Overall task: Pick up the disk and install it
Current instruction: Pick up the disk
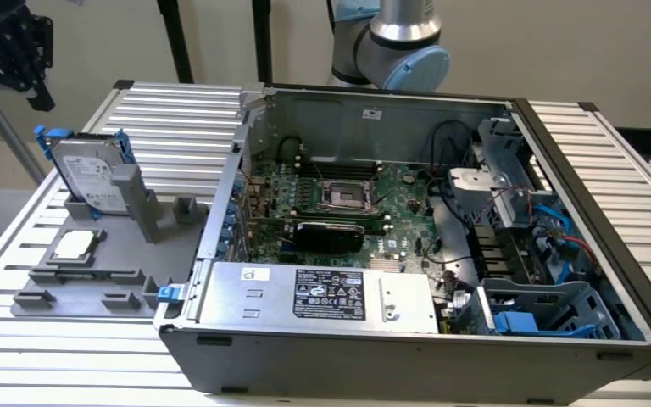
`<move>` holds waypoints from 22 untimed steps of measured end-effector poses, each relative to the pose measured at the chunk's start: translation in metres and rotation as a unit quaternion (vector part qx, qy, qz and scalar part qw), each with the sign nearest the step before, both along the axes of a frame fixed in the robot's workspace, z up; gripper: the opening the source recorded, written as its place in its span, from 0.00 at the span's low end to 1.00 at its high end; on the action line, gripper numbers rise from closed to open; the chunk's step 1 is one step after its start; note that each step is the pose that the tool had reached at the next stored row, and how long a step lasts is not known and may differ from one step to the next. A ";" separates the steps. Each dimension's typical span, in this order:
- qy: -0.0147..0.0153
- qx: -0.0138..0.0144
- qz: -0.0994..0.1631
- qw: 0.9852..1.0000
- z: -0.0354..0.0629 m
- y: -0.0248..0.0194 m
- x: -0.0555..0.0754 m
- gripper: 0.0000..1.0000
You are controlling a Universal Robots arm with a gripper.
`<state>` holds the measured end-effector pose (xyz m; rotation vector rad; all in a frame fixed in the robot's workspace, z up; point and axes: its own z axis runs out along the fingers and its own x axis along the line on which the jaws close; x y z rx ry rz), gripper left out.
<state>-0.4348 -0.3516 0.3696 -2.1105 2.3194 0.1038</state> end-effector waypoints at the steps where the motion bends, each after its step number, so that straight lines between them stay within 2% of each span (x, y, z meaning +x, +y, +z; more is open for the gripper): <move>1: 0.000 0.001 0.000 1.000 0.0000 0.0000 0.001 0.11; 3: 0.000 0.002 0.000 1.000 0.0000 0.0000 0.001 0.11; 4: 0.000 0.002 0.000 1.000 -0.0001 0.0000 0.001 0.18; 5: 0.000 0.002 0.000 1.000 -0.0002 0.0000 0.001 0.18; 6: 0.000 0.002 0.000 1.000 -0.0005 0.0000 0.001 0.24; 7: 0.000 0.002 0.000 1.000 -0.0011 0.0000 0.001 0.24; 9: 0.000 0.002 0.000 1.000 -0.0030 0.0000 0.001 0.36; 10: 0.000 0.003 0.000 1.000 -0.0043 0.0000 0.001 0.36; 12: 0.000 0.003 0.001 1.000 -0.0077 0.0000 0.001 0.48; 22: 0.000 0.004 0.004 1.000 -0.0260 0.0000 0.001 0.48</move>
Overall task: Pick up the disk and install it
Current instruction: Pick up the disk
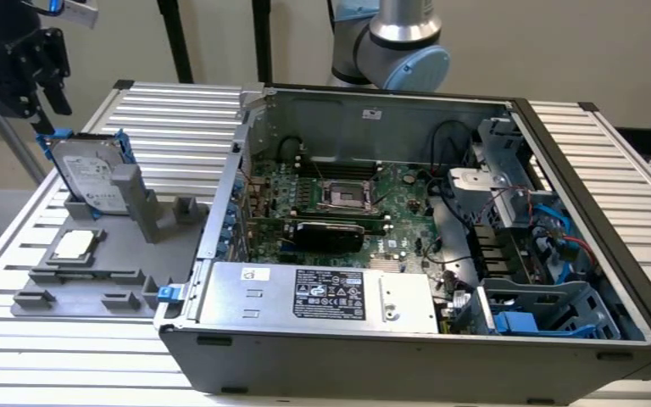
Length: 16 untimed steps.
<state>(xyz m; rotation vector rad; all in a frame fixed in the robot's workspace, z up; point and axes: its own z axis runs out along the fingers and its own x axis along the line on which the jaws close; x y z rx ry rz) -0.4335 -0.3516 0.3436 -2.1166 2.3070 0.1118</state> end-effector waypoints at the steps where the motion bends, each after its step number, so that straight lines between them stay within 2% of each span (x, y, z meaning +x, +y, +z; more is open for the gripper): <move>1: 0.000 0.000 0.001 1.000 -0.0017 0.0000 0.000 0.48; 11: 0.000 0.001 0.009 1.000 -0.0199 0.0000 0.000 0.48; 16: -0.002 0.002 0.014 1.000 -0.0290 -0.0001 0.000 0.48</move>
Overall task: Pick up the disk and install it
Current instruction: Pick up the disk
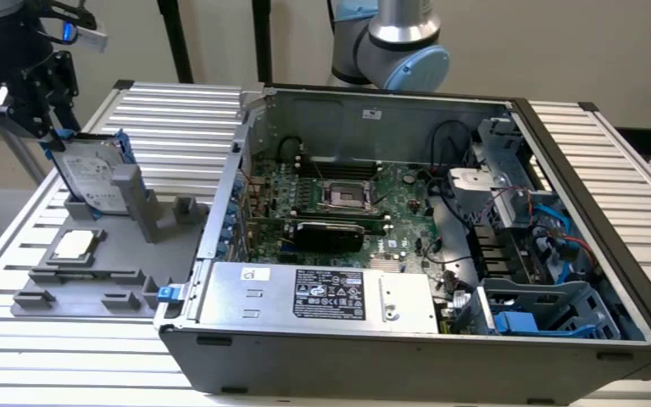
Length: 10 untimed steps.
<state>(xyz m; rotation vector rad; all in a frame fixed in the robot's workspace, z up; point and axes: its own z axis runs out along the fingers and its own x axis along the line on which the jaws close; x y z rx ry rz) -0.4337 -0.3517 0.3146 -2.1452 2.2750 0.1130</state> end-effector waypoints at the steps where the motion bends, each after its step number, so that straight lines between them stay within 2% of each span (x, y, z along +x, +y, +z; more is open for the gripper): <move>1: 0.000 0.000 0.001 1.000 -0.0018 0.0000 0.000 0.48; 10: -0.003 0.001 0.009 1.000 -0.0183 0.0000 -0.004 0.48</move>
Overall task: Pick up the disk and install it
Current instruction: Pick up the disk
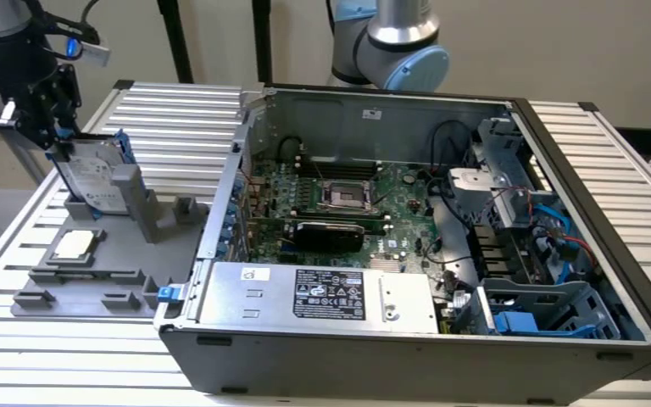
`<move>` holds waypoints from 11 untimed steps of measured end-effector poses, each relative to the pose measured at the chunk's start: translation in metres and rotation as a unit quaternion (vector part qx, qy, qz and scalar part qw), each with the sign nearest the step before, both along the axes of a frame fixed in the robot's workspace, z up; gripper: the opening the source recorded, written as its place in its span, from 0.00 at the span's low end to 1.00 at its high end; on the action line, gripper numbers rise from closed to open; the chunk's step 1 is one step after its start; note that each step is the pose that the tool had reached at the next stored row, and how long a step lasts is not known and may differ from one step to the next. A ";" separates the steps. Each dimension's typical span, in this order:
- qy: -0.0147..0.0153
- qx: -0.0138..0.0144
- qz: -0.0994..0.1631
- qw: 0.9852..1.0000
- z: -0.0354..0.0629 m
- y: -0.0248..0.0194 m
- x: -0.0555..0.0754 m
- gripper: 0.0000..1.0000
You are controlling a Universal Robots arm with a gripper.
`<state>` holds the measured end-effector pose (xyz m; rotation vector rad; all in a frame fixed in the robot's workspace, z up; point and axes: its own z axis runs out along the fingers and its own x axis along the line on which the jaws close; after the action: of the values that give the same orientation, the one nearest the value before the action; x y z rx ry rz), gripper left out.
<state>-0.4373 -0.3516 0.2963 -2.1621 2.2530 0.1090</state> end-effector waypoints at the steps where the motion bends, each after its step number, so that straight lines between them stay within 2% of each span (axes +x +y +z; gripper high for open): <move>1: 0.000 0.000 0.000 1.000 -0.0018 0.0000 0.000 0.48; 4: 0.000 0.000 0.001 1.000 -0.0055 0.0000 -0.001 0.48; 11: 0.000 0.001 0.001 1.000 -0.0064 0.0000 -0.002 0.48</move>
<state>-0.4391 -0.3516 0.2899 -2.1646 2.2494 0.1102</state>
